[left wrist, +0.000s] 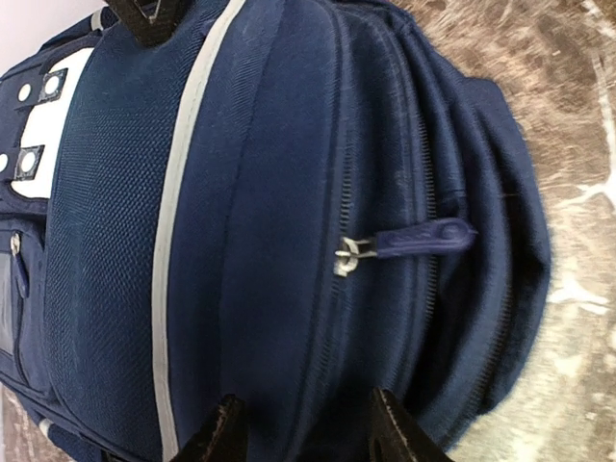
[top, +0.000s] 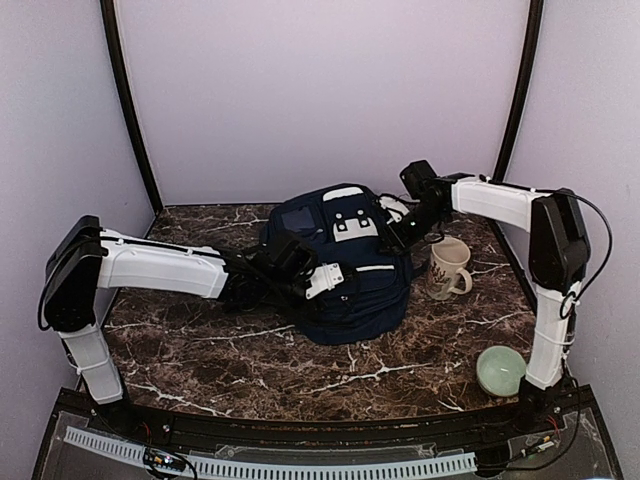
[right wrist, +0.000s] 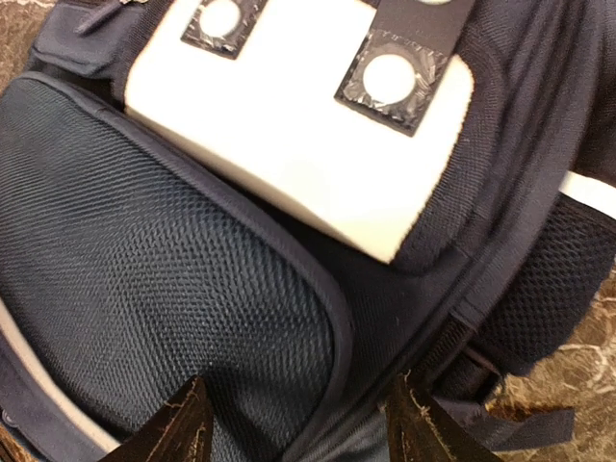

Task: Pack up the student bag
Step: Grab the student bag from the center of the board.

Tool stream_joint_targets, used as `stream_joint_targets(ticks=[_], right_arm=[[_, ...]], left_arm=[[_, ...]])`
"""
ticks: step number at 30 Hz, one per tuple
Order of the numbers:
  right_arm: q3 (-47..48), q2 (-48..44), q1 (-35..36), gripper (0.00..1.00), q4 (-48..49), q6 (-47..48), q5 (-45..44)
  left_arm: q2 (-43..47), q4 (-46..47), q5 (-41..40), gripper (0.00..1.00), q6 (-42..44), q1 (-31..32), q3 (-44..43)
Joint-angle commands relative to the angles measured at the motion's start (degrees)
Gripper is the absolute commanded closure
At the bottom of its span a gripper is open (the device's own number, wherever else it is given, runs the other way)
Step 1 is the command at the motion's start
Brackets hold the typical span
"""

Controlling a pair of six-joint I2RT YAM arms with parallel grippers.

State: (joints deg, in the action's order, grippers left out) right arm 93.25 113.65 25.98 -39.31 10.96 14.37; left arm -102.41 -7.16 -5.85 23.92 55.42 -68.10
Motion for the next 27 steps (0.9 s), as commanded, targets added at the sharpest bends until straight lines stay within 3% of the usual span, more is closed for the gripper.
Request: stream_joint_targets(ticks=[1,4,8,11,20,27], right_arm=[[4.85,5.52,0.13,0.39,-2.91,-0.42,3.18],[6.68,7.88,0.13,0.39,-3.65,-0.57,4.34],[8.85,10.45,0.13,0.41,-3.83,-0.87,6.62],[11.29,12.63,0.22,0.44,-4.57,-1.03,8.13],[20.96,20.79,3.25,0.5,-8.19,0.01,11.92],[26.11,20.56,6.04,0.51,-11.67,0.87,11.71]], left_arm=[[-2.48,0.74,-8.02,0.56,4.4,0.62,-2.97],[-3.67,3.63,-12.51,0.62,5.43,0.83,-2.56],[-4.68,4.63,-13.83,0.9,4.34,0.88,-3.01],[-3.76,4.04,-12.64,0.98,2.66,1.36,-2.58],[1.15,-2.05,-11.22,1.0,-7.0,6.57,0.83],[2.26,-0.81,-7.23,1.0,-24.59,12.2,3.99]])
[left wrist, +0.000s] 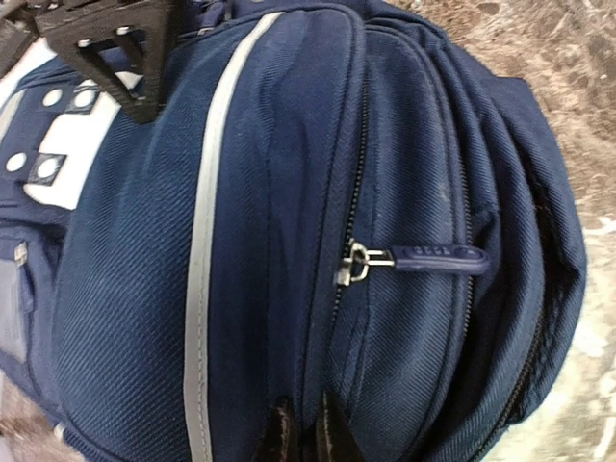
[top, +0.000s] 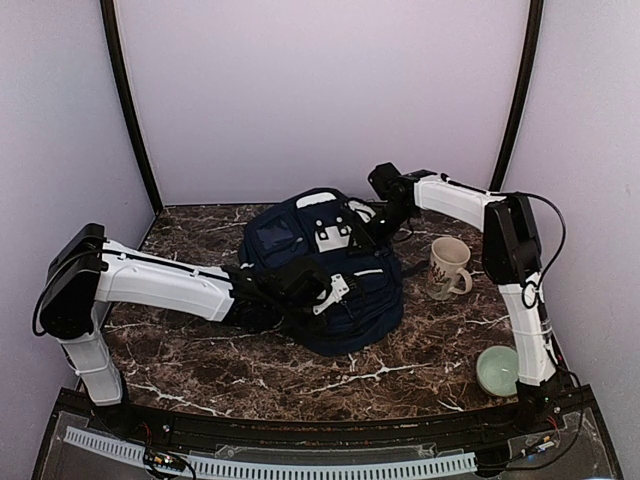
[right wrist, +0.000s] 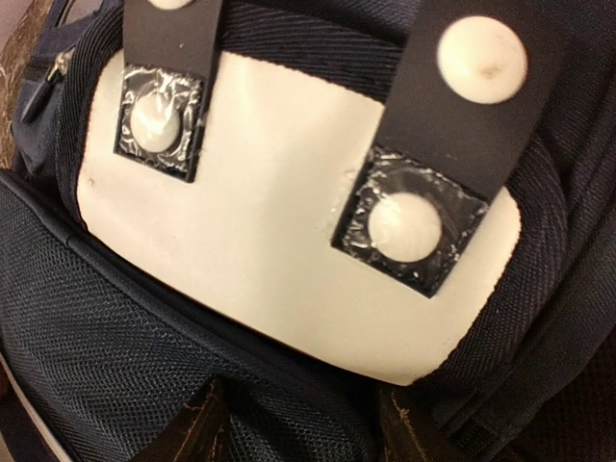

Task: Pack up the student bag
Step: Grab the student bag from the center of the board, then grab the upper front pocket of the student bag.

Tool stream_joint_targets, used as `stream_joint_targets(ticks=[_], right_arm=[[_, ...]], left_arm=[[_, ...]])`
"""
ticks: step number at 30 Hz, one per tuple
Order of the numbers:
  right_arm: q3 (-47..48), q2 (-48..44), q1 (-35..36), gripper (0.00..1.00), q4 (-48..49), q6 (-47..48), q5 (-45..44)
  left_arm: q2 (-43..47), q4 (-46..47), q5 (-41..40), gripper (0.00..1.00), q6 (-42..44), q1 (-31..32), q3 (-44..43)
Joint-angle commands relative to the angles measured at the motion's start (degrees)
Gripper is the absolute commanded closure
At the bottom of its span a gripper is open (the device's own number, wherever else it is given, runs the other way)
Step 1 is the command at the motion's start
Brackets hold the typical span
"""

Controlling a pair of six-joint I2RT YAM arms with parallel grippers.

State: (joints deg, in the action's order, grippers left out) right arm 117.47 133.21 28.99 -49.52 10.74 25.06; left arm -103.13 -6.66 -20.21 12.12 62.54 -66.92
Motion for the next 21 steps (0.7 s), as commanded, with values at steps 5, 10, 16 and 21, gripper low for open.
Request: stream_joint_targets(ticks=[5,10,16,21], right_arm=[[-6.73,-12.67,1.11,0.48,1.66,1.8,0.01],[-22.05,-29.76,0.56,0.44,7.96,3.94,-3.89],[-39.92,-43.67,0.08,0.44,12.98,6.27,-5.42],[-50.46,-51.09,0.8,0.49,18.1,8.49,-2.66]], left_arm=[[1.64,5.89,10.08,1.0,-19.93,6.25,4.73],[-1.1,6.51,8.23,1.0,-20.14,5.98,1.23],[-2.1,10.31,9.18,1.0,-20.12,3.21,-1.09],[-2.43,16.46,14.11,1.0,-22.7,-0.43,-0.7]])
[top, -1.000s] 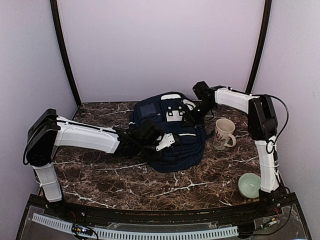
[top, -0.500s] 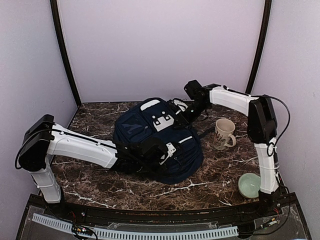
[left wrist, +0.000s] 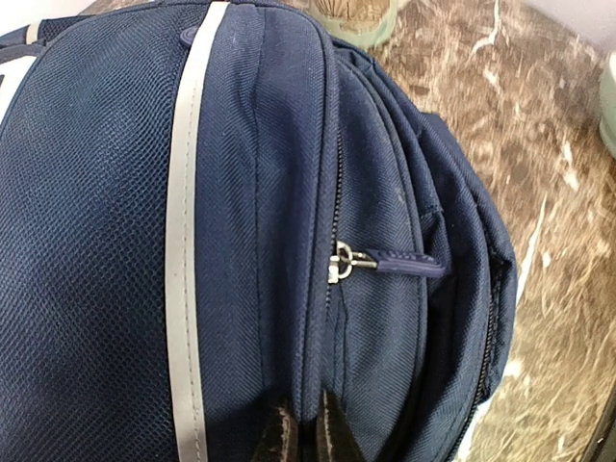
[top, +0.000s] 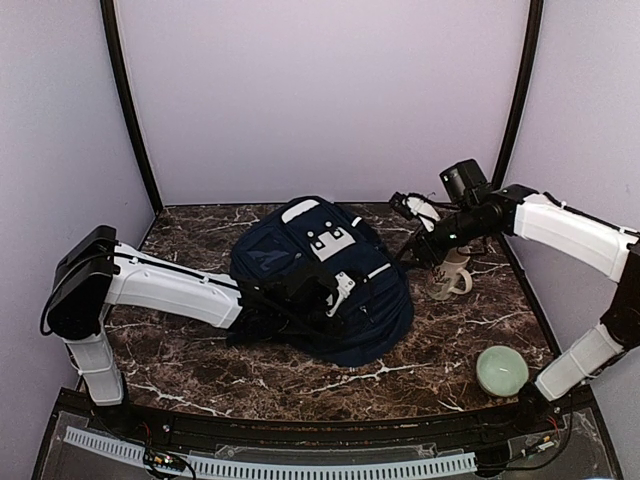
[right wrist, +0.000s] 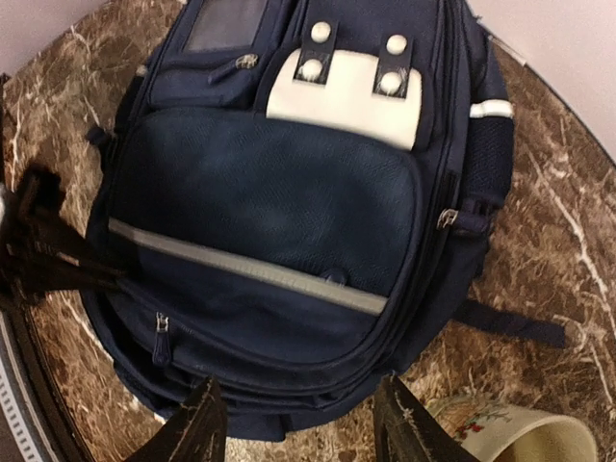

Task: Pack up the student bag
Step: Grab the upper front pocket of the student bag.

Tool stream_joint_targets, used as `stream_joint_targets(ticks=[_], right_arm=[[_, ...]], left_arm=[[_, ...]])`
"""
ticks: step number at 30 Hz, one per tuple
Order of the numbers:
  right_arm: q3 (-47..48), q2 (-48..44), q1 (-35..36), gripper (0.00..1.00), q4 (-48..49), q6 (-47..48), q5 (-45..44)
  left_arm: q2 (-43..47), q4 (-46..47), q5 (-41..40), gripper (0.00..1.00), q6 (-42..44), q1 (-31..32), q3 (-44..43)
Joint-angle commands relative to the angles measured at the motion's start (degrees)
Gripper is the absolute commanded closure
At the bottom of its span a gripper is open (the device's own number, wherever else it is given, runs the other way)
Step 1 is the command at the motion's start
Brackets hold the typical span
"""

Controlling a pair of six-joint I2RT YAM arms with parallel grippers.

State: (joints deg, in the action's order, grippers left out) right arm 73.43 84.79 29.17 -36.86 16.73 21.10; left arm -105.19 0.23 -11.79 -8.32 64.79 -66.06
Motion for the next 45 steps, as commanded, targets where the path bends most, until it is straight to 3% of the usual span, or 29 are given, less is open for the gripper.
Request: stream_joint_targets(ticks=[1,12,33,45], right_arm=[[-6.95,-3.02,1.14,0.49,5.93,2.75,1.36],[-11.41,1.66,7.88,0.5,12.38,2.01,-1.1],[-18.56,2.07,11.55,0.45,21.85,-0.3,-10.64],[-17.23,4.43,12.05,0.69,22.19,-1.54,-13.14]], left_arm=[[-0.62,10.5,6.98,1.0,-2.9,-3.41,-1.55],[-4.09,15.42,12.11,1.0,-5.49,-7.3,-3.67],[-3.71,19.72,15.04,1.0,-9.08,-8.9,-3.55],[-3.29,19.55,15.4,1.0,-9.17,-8.9,-3.27]])
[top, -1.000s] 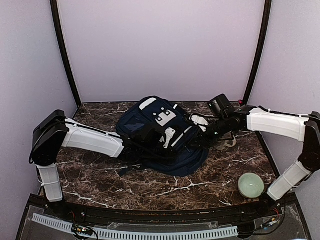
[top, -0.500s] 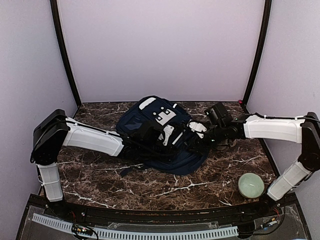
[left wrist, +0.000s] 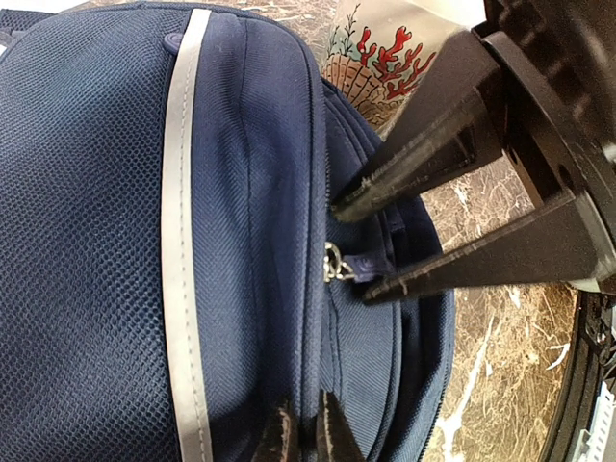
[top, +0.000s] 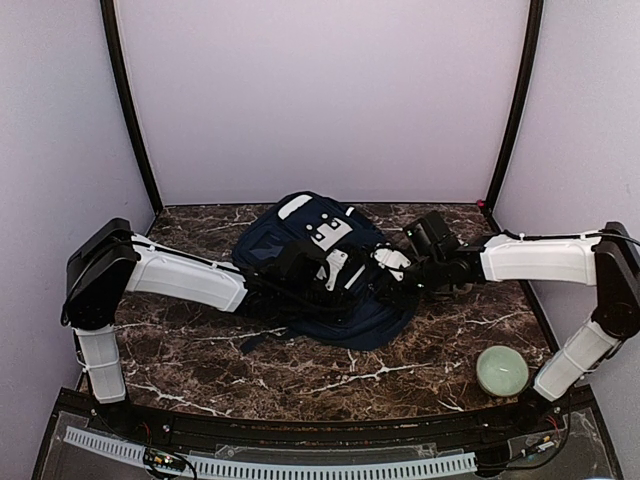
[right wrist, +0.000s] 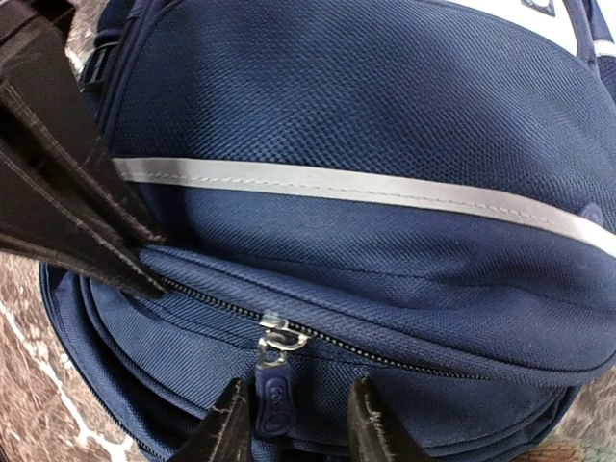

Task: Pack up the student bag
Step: Grab the upper front pocket of the student bag, then zip the upper front pocket of the student bag.

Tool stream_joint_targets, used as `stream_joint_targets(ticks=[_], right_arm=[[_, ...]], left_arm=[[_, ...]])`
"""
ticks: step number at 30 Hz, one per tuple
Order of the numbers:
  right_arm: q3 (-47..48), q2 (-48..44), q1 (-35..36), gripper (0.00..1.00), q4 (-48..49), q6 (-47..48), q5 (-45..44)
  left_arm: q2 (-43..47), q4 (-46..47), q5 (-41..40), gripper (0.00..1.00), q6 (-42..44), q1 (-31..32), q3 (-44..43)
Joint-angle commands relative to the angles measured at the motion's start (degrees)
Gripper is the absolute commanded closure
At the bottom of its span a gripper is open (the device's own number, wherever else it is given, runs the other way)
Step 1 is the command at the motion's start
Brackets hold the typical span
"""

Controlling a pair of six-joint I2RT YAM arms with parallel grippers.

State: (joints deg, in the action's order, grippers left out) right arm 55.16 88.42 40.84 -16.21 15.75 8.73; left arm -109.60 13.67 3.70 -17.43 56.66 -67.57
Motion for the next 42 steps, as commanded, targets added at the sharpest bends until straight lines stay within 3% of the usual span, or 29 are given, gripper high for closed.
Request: stream_joint_targets(ticks=[1,12,18,30,42], right_arm=[[1.01,1.01,0.38,0.72,1.33,-0.59,-0.6],[2.55,1.18,-0.01,1.0,-0.88,-0.82,-0.59],[3.79,1.86,-1.27,1.0,-2.95,-0.37,-0.14],[7.93,5.7,-8.08,1.0,-8.87,2.81,-0.7],[15.8,11.27,-8.41,1.0,-12.39,4.93,-1.55]], left_arm=[[1.15,6.1,-0.08,1.0,-0.05,-0.77,-1.77],[1.95,4.21,-0.27,1.0,1.11,-0.77,-0.63],[3.25,1.94,-1.2,1.0,3.02,-0.77,0.89],[12.82,-13.16,-9.6,1.0,7.66,-0.77,8.74],[22.84,-23.09,-8.29,1.0,11.04,-0.24,18.54]])
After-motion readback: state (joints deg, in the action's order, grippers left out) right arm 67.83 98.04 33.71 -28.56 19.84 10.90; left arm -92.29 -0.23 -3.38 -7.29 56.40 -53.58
